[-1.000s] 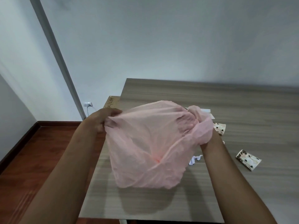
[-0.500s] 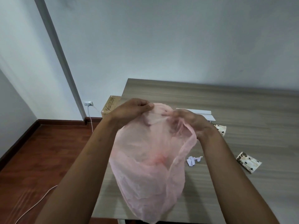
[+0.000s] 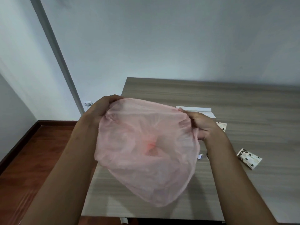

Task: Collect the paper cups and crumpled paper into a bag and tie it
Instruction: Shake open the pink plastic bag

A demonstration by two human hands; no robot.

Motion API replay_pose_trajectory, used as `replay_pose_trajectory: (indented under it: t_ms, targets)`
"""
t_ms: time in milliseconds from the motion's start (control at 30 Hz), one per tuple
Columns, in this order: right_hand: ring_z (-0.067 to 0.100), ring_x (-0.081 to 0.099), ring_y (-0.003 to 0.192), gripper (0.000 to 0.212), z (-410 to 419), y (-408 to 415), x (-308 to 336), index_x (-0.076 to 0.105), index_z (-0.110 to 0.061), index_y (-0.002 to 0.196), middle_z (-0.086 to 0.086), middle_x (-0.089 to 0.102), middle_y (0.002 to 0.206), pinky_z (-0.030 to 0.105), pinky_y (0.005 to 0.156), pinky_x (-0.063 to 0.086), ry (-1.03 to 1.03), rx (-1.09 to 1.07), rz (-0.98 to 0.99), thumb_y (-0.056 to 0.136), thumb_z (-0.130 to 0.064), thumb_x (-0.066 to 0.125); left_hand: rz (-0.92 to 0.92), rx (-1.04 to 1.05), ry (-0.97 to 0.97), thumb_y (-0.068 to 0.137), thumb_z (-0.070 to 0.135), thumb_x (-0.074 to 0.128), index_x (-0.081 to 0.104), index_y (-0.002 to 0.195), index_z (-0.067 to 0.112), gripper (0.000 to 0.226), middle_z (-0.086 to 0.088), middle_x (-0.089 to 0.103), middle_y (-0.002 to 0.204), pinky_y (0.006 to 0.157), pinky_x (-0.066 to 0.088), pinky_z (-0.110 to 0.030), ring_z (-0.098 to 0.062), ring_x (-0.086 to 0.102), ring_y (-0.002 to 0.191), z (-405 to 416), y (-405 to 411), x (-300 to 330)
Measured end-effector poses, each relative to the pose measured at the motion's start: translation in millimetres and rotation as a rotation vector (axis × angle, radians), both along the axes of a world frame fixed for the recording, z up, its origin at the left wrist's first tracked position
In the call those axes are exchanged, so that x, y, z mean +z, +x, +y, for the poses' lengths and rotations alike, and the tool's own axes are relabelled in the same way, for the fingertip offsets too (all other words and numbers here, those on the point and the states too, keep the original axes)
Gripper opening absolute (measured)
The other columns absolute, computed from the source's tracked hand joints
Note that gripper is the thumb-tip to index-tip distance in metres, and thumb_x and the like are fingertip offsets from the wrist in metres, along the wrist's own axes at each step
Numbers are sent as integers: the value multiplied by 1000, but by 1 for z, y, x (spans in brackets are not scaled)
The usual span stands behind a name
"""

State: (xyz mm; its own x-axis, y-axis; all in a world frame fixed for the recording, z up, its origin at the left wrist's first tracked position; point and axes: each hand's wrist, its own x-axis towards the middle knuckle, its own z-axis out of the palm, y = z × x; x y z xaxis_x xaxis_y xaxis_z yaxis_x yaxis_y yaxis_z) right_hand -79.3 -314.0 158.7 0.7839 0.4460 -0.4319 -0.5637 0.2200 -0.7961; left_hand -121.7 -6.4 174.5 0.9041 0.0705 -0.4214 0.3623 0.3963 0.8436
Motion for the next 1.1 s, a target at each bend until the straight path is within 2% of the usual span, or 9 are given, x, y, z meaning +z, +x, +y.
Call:
replay_pose_trajectory:
  t_ms: [67,167,333,400,500,700,767,933,1100]
  targets:
    - [25,64,93,28,4,2,-7,66,-5,112,13,67,101,42,101,48,-36,8,85,95,-25,58,52,-34,-36,76,18,72,63,90,14,16,-4,59,81,71,50,-30,-17,59,72,6,-1,-5]
    - [28,60,101,40,11,3,-10,63,-4,123,15,65,106,45,109,41,-77,37,104,93,-31,61,171,-55,469,77,29,77,68,106,8,38,-9,68,89,64,54,-28,-22,64,71,15,-6,-14]
    - [22,69,69,35,32,6,-7,75,-8,77,9,71,76,34,73,57,-62,77,40,95,-32,57,-41,-200,804,80,61,68,73,107,30,41,5,70,113,104,46,-41,-16,65,107,0,-10,-12]
    - [21,67,69,38,41,5,-5,75,-9,74,8,70,74,33,71,56,-82,126,21,95,-33,55,-139,-328,726,86,63,58,75,106,34,39,10,72,110,102,46,-34,-10,65,106,-20,-9,-4]
    - [20,66,61,33,47,5,-1,71,-9,74,7,69,70,30,64,55,-107,155,-17,91,-36,62,-189,-495,665,94,48,57,78,87,22,35,0,75,89,80,52,-32,-15,69,80,-44,-6,1]
    - [14,65,63,20,16,4,-12,68,0,98,9,69,81,25,62,57,-279,433,-257,81,-10,71,-55,-47,-2,87,15,67,63,71,14,17,-5,60,74,72,50,-34,-17,60,67,-18,12,-6]
    - [17,65,64,15,4,5,-15,68,4,98,14,69,81,25,60,56,-388,429,-310,84,0,68,-43,15,-59,87,14,66,57,76,16,14,-3,54,75,68,50,-30,-15,57,68,-2,16,-10]
    - [18,62,68,18,1,3,-19,71,1,97,11,68,81,27,63,50,-731,231,-496,82,-8,72,-19,62,-71,90,16,62,60,81,13,10,-2,57,76,75,48,-29,-14,58,72,12,13,-11]
    - [16,63,64,8,6,9,-20,66,-4,91,9,64,74,29,64,54,-210,48,-192,92,-5,58,-19,39,-88,92,20,59,60,80,13,14,-1,58,72,68,51,-25,-12,59,68,18,10,-14]
